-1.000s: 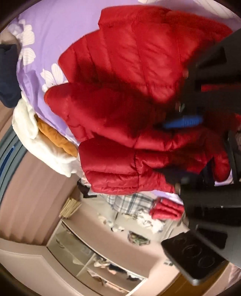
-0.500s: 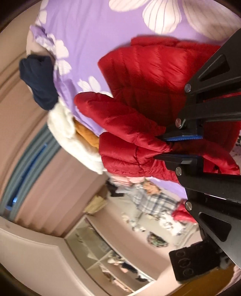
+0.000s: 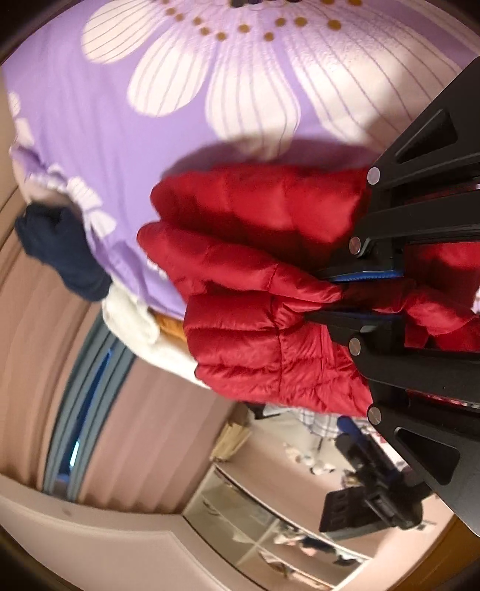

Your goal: Fold large clothes

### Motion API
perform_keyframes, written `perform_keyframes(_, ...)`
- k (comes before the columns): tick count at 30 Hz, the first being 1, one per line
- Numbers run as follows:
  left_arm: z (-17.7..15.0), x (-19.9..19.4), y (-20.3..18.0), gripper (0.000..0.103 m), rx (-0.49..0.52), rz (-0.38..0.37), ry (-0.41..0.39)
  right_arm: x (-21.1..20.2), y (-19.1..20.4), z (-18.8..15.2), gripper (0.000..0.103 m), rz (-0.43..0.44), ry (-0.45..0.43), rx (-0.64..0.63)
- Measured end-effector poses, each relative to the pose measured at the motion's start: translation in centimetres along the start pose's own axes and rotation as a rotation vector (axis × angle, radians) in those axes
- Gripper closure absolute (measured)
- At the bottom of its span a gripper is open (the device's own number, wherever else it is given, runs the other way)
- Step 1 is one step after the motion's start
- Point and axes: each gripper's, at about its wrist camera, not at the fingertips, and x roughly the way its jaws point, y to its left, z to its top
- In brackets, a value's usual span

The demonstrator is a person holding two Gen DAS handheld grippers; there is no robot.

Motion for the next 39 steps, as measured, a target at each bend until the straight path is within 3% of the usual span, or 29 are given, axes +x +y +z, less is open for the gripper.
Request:
perform_keyframes(9,3.8,3.6,0.0,0.063,-0.026,0.002,-0.002,0.4,-1.1,-0.1,0.09,-0.015,0.011,-0.009)
perform_keyframes(12,4.6,6.0,0.7,0.063,-0.03,0.048,0.038,0.3,-1.1,-0.2,0.09,-0.027,0.011,-0.028)
perform_keyframes(16,3.9,9.4,1.8,0.06,-0.048,0.107,0.097,0.3,-1.2,-0.4,0.091,-0.032,0.009,-0.044)
perform_keyframes(23,3.0,9.8,1.5,0.06,-0.026,0.145,0.08,-0.3,-1.0,-0.3,0.086,-0.069,0.004,-0.04)
perform_keyframes(26,3.0,9.9,1.6,0.059,-0.021,0.151,0.075,-2.1,1.1,-0.1,0.075,-0.153,-0.041,-0.11)
perform_keyframes(29,2.9,9.8,1.7,0.06,-0.023,0.15,0.072,-4.2,3.6,0.2,0.074,-0.219,-0.13,-0.216)
perform_keyframes(34,2.9,9.7,1.6,0.059,-0.004,0.163,0.068,-3.7,6.0,1.7,0.074,-0.161,-0.153,-0.296)
perform_keyframes(39,2.9,9.8,1.6,0.059,0.009,0.169,0.066,0.4,7.8,3.0,0.074,-0.198,-0.136,-0.391)
